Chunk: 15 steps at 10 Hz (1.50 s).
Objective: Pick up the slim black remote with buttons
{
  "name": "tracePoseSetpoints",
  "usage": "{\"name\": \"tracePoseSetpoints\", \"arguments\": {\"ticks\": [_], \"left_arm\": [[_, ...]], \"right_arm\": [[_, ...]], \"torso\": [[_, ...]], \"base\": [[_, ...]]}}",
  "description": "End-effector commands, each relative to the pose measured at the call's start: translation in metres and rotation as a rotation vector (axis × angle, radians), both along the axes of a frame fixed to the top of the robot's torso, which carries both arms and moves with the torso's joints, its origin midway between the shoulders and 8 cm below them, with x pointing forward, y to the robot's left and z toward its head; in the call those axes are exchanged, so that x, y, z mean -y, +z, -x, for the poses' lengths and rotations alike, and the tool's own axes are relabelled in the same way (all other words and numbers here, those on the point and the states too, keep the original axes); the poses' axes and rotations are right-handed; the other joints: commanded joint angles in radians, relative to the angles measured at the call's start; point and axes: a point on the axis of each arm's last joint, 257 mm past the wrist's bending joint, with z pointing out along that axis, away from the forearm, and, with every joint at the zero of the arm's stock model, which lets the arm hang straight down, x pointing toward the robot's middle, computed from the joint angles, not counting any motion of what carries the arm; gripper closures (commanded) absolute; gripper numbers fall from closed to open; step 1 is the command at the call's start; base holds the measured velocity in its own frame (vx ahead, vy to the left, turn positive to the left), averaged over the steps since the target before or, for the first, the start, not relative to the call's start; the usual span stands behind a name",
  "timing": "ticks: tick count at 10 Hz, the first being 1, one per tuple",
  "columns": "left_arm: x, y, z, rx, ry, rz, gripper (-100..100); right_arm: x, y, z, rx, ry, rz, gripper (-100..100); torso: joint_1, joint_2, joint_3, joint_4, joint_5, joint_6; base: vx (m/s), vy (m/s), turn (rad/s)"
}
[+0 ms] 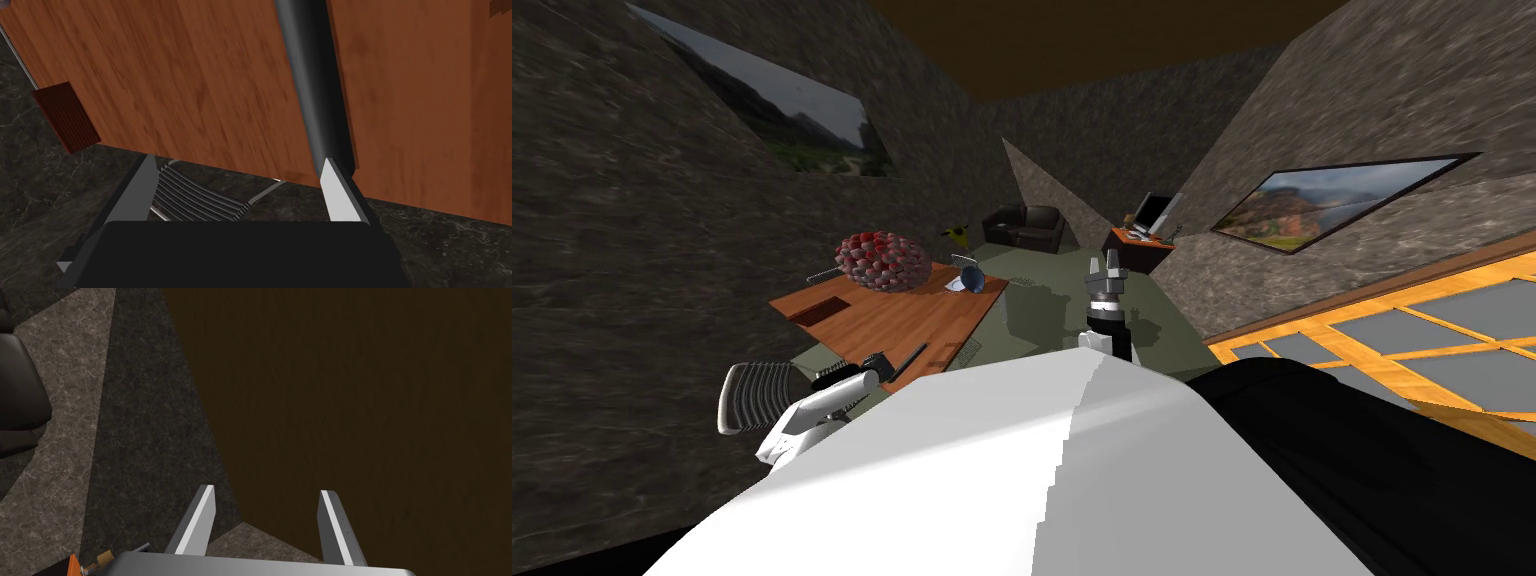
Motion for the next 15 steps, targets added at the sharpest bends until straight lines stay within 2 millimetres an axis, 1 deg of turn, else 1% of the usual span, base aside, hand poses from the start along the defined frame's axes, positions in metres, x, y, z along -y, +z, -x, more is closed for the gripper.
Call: {"name": "tracePoseSetpoints", "arguments": {"ticks": [1,2,3,4,5,6,7,8,9,10,12,13,15], "left_arm": [[-0.008,-0.011,0.012,-0.035,0.058,0.05,-100],[-0.006,-0.017,0.019,-0.062,0.065,0.064,-100],[-0.011,-0.024,0.028,-0.082,0.113,0.103,-100],[-0.009,-0.027,0.032,-0.1,0.117,0.113,-100],[-0.012,-0.034,0.039,-0.116,0.162,0.152,-100],[-0.01,-0.037,0.044,-0.135,0.166,0.163,-100],[-0.01,-0.044,0.054,-0.161,0.213,0.208,-100],[-0.009,-0.045,0.055,-0.167,0.214,0.212,-100],[-0.008,-0.051,0.064,-0.192,0.257,0.257,-100],[-0.008,-0.053,0.067,-0.198,0.291,0.292,-100],[-0.002,-0.062,0.081,-0.241,0.338,0.347,-100],[-0.001,-0.063,0.083,-0.249,0.34,0.352,-100],[0.006,-0.07,0.096,-0.284,0.406,0.428,-100]], "right_arm": [[0.0,0.0,0.0,0.0,0.0,0.0,0],[0.0,0.0,0.0,0.0,0.0,0.0,0],[0.0,0.0,0.0,0.0,0.0,0.0,0],[0.0,0.0,0.0,0.0,0.0,0.0,0],[0.0,0.0,0.0,0.0,0.0,0.0,0],[0.0,0.0,0.0,0.0,0.0,0.0,0],[0.0,0.0,0.0,0.0,0.0,0.0,0],[0.0,0.0,0.0,0.0,0.0,0.0,0],[0.0,0.0,0.0,0.0,0.0,0.0,0],[0.0,0.0,0.0,0.0,0.0,0.0,0],[0.0,0.0,0.0,0.0,0.0,0.0,0],[0.0,0.0,0.0,0.0,0.0,0.0,0],[0.0,0.0,0.0,0.0,0.0,0.0,0]], "torso": [[0.0,0.0,0.0,0.0,0.0,0.0],[0.0,0.0,0.0,0.0,0.0,0.001],[0.0,0.0,0.0,0.0,0.0,0.0],[0.0,0.0,0.0,0.0,0.0,0.0],[0.0,0.0,0.0,0.0,0.0,0.0],[0.0,0.0,0.0,0.0,0.0,0.0],[0.0,0.0,0.0,0.0,0.0,0.0],[0.001,0.0,0.0,0.0,0.0,0.0],[0.001,0.0,0.0,0.0,0.0,0.0],[0.001,0.0,0.0,0.0,0.0,0.0],[0.002,0.0,0.0,0.0,0.0,0.0],[0.001,0.0,0.0,0.0,0.0,0.0],[0.001,0.0,0.0,0.0,0.0,0.0]], "base": [[0.035,0.015,-0.127],[0.027,0.018,-0.064],[0.033,0.017,-0.111],[0.027,0.016,-0.065],[0.033,0.019,-0.123],[0.027,0.023,-0.062],[0.028,0.025,-0.109],[0.028,0.025,-0.071],[0.031,0.022,-0.1],[0.045,0.031,-0.153],[0.033,0.035,-0.099],[0.026,0.026,-0.047],[0.031,0.037,-0.117]]}}
